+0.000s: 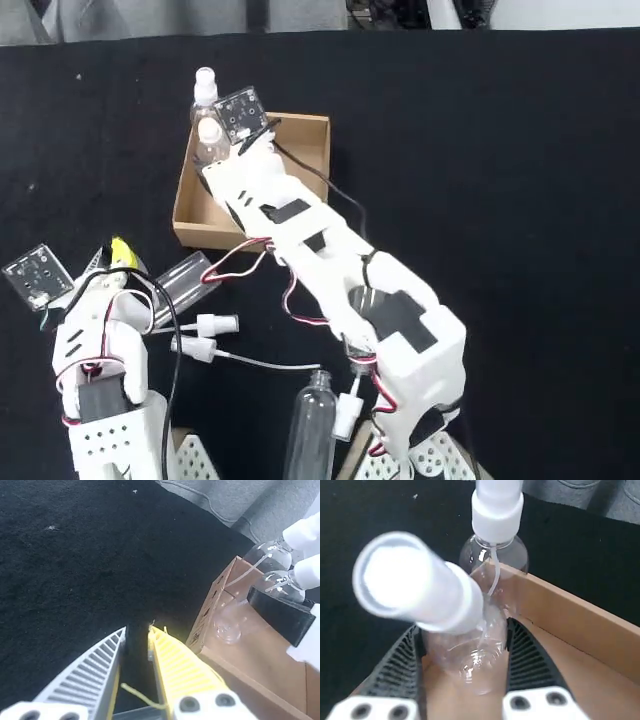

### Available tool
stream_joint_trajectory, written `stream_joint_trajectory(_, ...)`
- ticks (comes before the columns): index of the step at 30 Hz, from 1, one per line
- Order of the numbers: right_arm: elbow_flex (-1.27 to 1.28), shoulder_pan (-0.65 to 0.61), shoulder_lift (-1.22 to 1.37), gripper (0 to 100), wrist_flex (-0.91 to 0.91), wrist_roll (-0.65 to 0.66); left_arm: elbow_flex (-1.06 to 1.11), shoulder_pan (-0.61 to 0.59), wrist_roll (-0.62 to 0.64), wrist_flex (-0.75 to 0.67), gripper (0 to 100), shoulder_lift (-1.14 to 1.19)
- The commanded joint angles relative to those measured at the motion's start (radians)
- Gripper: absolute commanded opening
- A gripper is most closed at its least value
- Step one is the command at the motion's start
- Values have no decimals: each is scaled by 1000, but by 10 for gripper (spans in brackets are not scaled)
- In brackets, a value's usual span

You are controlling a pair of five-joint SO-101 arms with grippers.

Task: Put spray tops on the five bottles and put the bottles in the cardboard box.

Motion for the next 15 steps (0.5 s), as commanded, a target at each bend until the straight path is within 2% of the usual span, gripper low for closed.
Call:
stream_joint_trajectory(1, -74, 25, -16, 16, -35, -8, 25, -7, -14, -25, 66, -12)
stream_joint_trajectory(6, -77, 25, -16, 16, -21, -8, 25, -7, -14, -25, 66, -12)
stream_joint_trajectory(11, -160, 12, -16, 16, 132, -9, 25, -7, -14, -23, 66, -12)
stream_joint_trajectory(15, -180, -11, -15, 16, 155, -9, 25, -7, -14, -23, 66, -12)
